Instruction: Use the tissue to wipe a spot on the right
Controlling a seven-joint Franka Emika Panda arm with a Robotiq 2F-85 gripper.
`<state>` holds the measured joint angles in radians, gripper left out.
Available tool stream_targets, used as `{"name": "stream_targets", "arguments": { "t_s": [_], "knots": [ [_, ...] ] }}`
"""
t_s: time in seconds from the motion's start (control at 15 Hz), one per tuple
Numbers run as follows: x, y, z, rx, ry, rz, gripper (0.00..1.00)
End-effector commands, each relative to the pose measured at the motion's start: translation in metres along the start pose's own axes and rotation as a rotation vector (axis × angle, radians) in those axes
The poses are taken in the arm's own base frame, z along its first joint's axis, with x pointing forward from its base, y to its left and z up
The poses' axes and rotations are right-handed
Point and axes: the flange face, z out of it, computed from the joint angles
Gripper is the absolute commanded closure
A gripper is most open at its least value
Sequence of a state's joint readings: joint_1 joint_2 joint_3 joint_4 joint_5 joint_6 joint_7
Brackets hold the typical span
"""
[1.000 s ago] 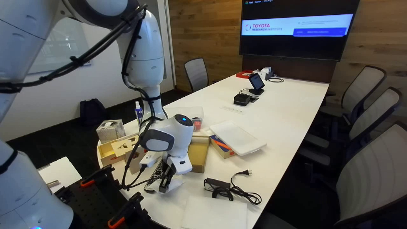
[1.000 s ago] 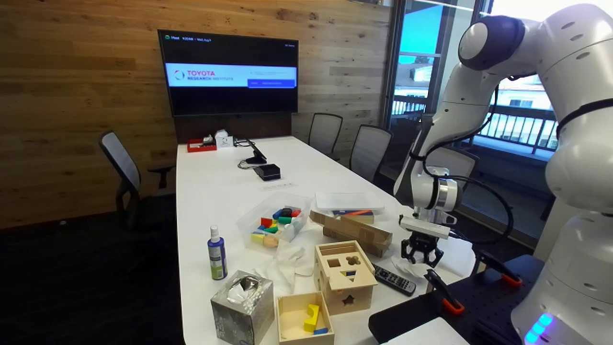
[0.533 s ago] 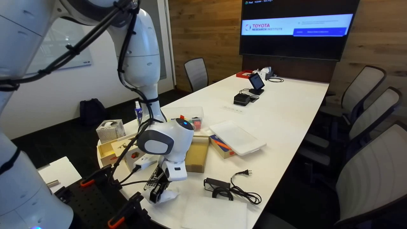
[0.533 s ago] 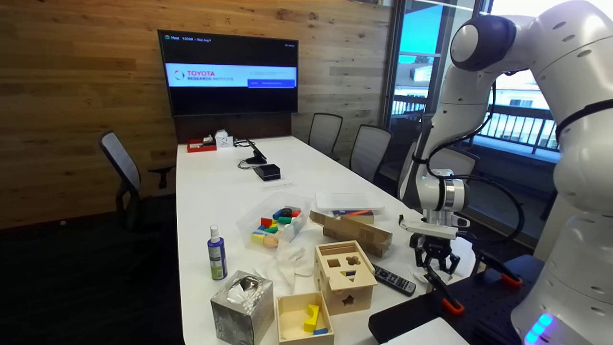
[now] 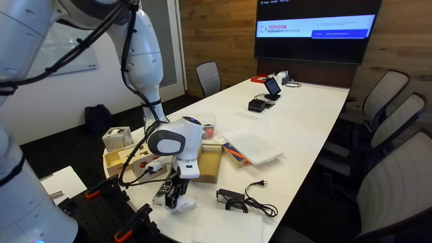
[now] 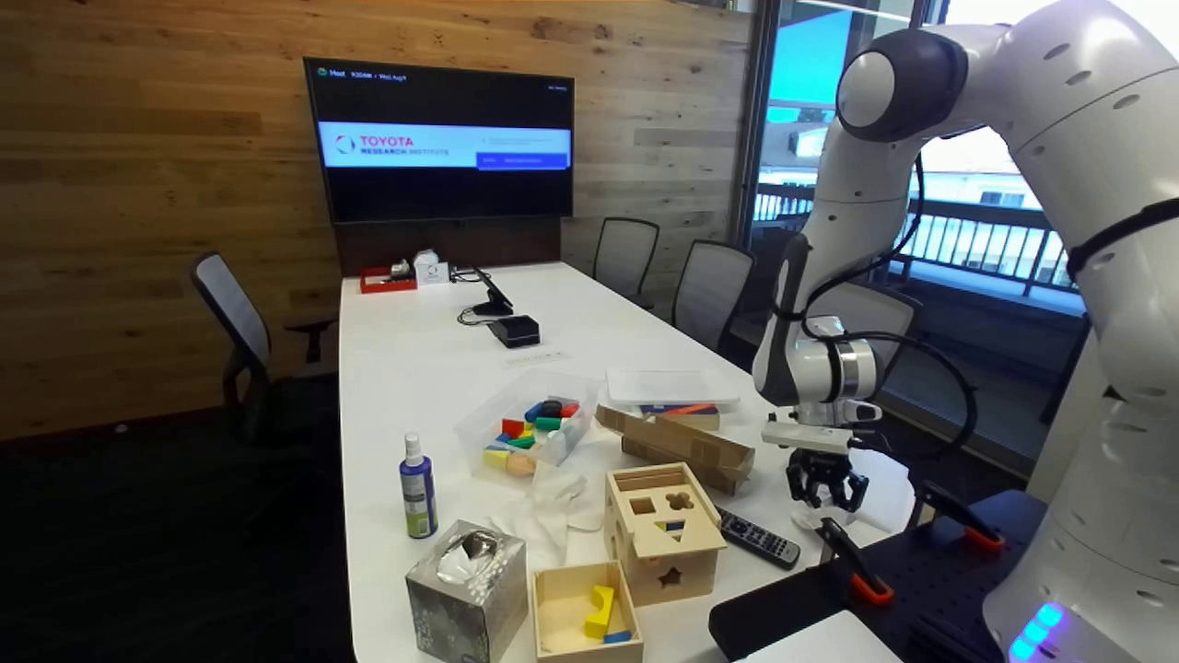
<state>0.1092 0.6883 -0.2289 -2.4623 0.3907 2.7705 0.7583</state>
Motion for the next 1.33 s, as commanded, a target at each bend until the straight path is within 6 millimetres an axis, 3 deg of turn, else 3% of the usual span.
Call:
{"name": "stream_targets", "arguments": {
  "t_s": [0.0, 0.27, 0.6, 1.0, 1.27],
  "knots": [
    [0.005, -0.018, 0.001, 0.019, 0.035, 0.001, 0.98],
    [0.008, -0.031, 0.000, 0.059, 0.014, -0.048, 0.98],
    [-0.009, -0.027, -0.038, 0.093, 0.001, -0.153, 0.98],
    [-0.044, -0.017, -0.116, 0.126, 0.131, -0.286, 0.98],
    [-0.072, -0.051, -0.182, 0.114, 0.350, -0.478, 0.98]
  ]
}}
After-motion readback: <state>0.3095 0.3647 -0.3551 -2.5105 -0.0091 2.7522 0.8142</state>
